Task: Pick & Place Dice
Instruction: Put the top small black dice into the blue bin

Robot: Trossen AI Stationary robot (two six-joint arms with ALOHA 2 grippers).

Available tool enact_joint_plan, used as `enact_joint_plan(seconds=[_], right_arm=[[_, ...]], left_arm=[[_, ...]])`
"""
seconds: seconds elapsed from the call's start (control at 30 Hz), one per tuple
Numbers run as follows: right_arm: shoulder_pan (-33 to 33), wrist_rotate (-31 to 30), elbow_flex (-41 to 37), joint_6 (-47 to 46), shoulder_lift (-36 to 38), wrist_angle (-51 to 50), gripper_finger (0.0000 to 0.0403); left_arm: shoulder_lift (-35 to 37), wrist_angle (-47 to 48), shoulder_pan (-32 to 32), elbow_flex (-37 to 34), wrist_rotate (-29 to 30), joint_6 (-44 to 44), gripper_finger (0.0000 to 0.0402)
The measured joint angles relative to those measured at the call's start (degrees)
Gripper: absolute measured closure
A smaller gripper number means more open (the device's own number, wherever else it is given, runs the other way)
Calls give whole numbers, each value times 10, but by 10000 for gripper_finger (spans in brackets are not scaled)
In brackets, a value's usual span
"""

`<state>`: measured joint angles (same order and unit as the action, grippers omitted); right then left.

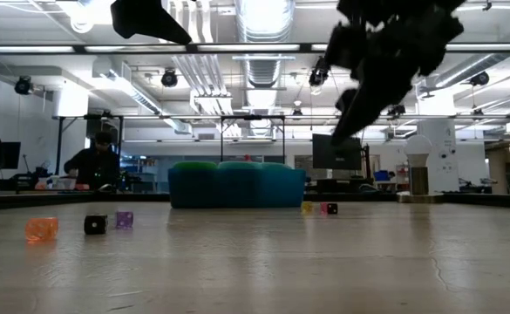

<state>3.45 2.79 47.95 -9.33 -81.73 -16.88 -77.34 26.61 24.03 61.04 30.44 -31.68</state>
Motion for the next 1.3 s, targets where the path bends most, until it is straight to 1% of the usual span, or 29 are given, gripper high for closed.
enact_joint_plan(seconds=[0.13,0.27,0.37,0.43,0.5,0.6,0.87,1.07,1.3], right_arm=[[-30,-2,-53,-21,-2,69,152],[-49,-38,-87,-18,-10,102,154],[-55,-45,-103,-2,-17,116,152],[-54,-45,-116,1,-28,142,152],[-52,-44,-123,-5,-44,183,156],[-53,-43,-125,-9,-76,214,162],[-53,-45,-115,2,-134,228,177],[-54,-48,-115,1,-139,230,203],[-54,-49,-116,-1,-138,233,262]], left_arm=[[0,0,0,0,0,0,20],[0,0,0,0,0,2,18],[0,0,0,0,0,2,16],[0,0,0,0,0,4,16],[0,0,0,0,0,4,18],[0,0,0,0,0,3,20],[0,0,0,0,0,2,16],[0,0,0,0,0,2,19],[0,0,0,0,0,2,17]])
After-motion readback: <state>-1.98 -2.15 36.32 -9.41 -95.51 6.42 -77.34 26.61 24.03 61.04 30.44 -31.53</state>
